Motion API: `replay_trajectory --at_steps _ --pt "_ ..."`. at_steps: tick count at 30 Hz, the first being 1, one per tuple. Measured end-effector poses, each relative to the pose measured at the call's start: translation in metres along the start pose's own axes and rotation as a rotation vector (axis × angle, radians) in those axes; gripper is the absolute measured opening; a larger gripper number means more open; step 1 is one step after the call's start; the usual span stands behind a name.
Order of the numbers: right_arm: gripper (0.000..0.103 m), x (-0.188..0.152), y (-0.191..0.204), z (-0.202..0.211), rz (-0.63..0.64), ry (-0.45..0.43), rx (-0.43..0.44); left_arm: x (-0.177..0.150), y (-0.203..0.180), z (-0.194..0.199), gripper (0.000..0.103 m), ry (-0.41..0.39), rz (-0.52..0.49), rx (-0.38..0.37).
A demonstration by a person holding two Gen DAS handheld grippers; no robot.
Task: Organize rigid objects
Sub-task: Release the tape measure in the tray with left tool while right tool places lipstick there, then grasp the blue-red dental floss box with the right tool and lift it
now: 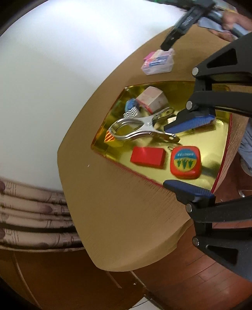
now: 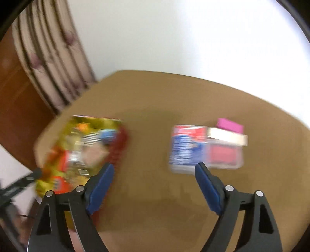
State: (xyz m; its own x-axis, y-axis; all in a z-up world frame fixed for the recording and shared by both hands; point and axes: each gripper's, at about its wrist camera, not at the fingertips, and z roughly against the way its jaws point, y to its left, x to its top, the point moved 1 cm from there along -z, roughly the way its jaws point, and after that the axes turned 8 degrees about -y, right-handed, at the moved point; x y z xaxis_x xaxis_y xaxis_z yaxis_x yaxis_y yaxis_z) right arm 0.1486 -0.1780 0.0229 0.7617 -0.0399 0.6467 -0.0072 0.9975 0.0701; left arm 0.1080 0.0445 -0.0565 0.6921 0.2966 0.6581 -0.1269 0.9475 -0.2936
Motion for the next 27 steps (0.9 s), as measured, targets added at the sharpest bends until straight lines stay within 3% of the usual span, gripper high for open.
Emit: replay_trajectory --at_steps 11,21,24,25,27 --pt "0.089 0.007 -0.014 -0.052 0.060 0.095 -0.107 -0.005 -0.003 -0.011 0.051 0.039 -0.022 -0.001" --pt "0.087 0.003 -0.016 -0.079 0.045 0.154 -0.094 -0.011 -0.006 -0.020 0.051 0.075 -0.046 0.000" --pt "0.077 0.002 -0.012 -0.080 0.067 0.160 -0.088 -0.011 -0.005 -0.019 0.051 0.073 -0.042 0.001" --pt "0.062 0.002 -0.011 -0.079 0.063 0.170 -0.068 -0.011 -0.004 -0.020 0.051 0.075 -0.038 -0.001" --pt "0.059 -0.001 -0.010 -0.079 0.037 0.205 -0.010 -0.011 -0.004 -0.020 0.051 0.080 -0.032 -0.005"
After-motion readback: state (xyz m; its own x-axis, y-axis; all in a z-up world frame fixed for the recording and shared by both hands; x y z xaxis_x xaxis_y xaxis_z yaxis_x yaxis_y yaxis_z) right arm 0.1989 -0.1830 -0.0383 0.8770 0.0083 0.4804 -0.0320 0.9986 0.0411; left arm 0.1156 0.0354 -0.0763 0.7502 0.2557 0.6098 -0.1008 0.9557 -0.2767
